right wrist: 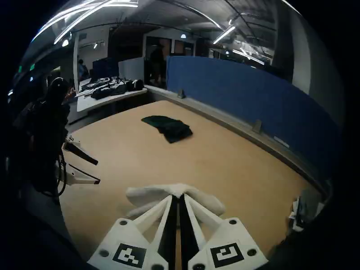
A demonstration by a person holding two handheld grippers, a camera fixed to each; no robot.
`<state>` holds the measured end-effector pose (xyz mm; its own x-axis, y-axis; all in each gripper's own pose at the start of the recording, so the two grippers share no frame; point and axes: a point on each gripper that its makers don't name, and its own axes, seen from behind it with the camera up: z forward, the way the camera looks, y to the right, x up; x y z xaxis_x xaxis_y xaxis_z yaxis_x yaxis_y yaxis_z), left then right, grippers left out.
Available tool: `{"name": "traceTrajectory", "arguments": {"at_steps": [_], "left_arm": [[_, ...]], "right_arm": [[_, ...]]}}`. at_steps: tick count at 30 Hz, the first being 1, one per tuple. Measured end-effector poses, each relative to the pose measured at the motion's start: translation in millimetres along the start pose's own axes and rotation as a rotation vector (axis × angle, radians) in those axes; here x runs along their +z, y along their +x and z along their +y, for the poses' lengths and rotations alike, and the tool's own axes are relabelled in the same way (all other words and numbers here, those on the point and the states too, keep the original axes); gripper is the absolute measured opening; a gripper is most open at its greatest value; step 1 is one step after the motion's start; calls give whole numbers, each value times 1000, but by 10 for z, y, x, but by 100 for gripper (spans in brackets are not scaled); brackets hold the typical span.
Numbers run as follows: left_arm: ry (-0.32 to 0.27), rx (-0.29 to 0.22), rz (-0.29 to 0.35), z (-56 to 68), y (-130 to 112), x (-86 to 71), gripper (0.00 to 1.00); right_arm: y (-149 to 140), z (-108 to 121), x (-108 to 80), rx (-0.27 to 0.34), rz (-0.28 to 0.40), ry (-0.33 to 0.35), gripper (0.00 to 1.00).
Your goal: Fold towel
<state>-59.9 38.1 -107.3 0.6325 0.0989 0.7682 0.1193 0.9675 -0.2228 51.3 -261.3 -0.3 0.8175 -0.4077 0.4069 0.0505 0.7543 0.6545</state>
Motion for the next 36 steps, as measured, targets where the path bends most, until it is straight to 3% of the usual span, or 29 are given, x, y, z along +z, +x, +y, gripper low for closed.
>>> {"name": "traceTrajectory", "arguments": {"at_steps": [18, 27, 36], "left_arm": [[-4, 0, 8, 79, 69, -58, 95], [-6, -1, 11, 129, 91, -57, 95], [-4, 5, 6, 177, 100, -41, 95]], "right_arm": [[163, 246, -221, 29, 47, -46, 3], [179, 652, -432, 62, 62, -113, 3], [118, 1213, -703, 87, 66, -191, 3]]}}
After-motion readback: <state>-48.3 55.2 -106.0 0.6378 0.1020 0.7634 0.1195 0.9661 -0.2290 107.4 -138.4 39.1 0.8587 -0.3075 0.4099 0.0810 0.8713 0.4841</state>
